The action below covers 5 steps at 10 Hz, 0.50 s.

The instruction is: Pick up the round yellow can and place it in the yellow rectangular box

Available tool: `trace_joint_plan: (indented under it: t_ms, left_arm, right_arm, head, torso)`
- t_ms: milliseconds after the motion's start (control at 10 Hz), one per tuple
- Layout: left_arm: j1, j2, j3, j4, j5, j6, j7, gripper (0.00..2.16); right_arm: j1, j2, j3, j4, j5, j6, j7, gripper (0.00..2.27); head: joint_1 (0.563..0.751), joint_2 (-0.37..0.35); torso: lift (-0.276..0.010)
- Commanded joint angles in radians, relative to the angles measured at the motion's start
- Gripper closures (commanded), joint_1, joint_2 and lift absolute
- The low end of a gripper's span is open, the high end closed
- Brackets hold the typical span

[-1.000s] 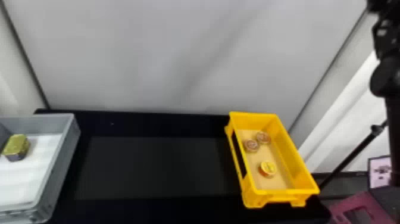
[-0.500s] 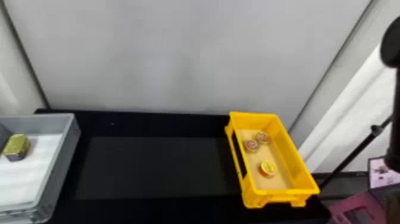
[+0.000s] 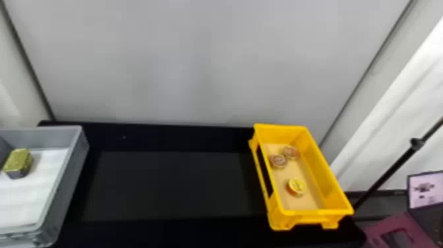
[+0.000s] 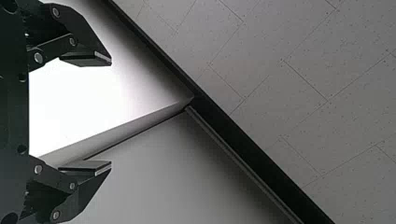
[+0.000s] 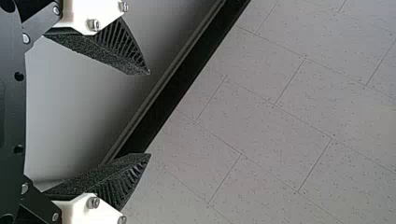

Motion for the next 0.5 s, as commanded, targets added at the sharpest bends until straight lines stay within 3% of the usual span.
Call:
trace_joint_plan:
  t_ms: [0,400]
  left_arm:
    - [-0.001,0.004,0.001,0.000,0.000,0.000,0.000,0.45]
    - [-0.019,0.016,-0.012,0.003,0.000,0.005,0.000,0.45]
  right_arm:
    - [0.007,-0.005,0.005,-0.006,-0.002,0.019,-0.003,0.20]
    - [-0.002,-0.013,0.016,-0.004,-0.018,0.040,-0.001,0.21]
  head:
    - [0.746,-0.213]
    - [0.746,-0.213]
  torso:
    - [0.000]
    - [0.000]
